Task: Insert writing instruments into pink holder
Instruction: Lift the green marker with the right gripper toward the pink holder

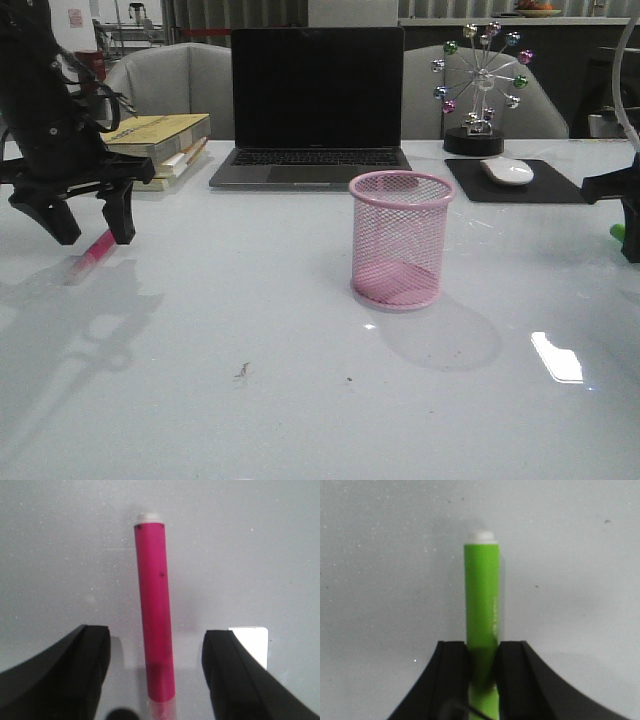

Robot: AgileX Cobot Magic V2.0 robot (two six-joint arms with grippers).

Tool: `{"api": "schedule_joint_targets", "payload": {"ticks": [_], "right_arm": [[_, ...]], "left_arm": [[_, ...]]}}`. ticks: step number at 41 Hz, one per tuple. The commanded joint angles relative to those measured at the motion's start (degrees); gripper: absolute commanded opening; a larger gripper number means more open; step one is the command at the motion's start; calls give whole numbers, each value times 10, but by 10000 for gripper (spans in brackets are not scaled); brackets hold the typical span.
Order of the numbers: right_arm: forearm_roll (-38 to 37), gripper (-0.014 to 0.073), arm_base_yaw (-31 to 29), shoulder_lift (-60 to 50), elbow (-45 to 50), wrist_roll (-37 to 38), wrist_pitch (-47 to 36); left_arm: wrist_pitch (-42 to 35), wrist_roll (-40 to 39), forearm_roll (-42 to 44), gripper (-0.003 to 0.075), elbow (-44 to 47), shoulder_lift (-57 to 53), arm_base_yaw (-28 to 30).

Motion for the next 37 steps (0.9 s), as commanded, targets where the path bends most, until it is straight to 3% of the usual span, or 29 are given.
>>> {"api": "schedule_joint_targets", "payload": {"ticks": [1,18,37], "right_arm": [[1,57,-1,-38,-25,-7,-18],[31,57,5,-63,-89,-7,-9],[60,57,22,-130,-94,-29,-49]], "left_arm": [[-16,-4,-4,455,-18,-34,1],[-17,-4,-4,455,-18,-34,1],[-15,-4,-4,455,-18,-34,1]]}}
